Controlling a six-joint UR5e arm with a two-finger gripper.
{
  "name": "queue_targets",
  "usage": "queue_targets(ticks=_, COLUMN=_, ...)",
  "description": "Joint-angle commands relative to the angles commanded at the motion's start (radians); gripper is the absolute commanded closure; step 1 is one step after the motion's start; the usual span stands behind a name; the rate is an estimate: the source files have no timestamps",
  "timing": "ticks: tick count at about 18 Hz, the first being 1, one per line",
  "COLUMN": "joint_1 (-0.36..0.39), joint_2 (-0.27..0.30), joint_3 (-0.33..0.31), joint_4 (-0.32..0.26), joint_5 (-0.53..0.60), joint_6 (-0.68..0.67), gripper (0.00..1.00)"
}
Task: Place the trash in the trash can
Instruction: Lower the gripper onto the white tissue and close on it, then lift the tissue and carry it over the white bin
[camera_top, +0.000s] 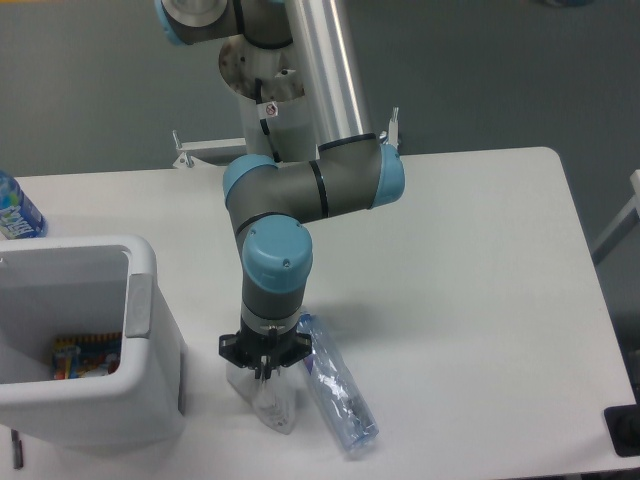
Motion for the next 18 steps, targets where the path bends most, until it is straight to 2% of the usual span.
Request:
queue_targets(ticks=4, joint_1=0.017, joint_2=0.014, joint_3=0.037, joint_4=0.003, joint_5=-0.064, joint_6=-0.002, gripper=0.91)
queue_targets(ticks=8, joint_1=0.043, joint_2=0.035, joint_3=0.072, joint_4=0.006, joint_5=-0.077, joint_6=-0.005, gripper=0.91)
queue_targets(ticks=14, joint_1=0.126, joint_2=0.054, joint_3=0.247, joint_4=0.006, joint_5=-0.241, joint_6=-0.156, gripper=0.91)
queue_targets(ticks=18, joint_1=0.132, joint_2=0.083, joint_3=0.285, joint_4=0.006, joint_5=-0.291, joint_6=-0.210, gripper=0.91)
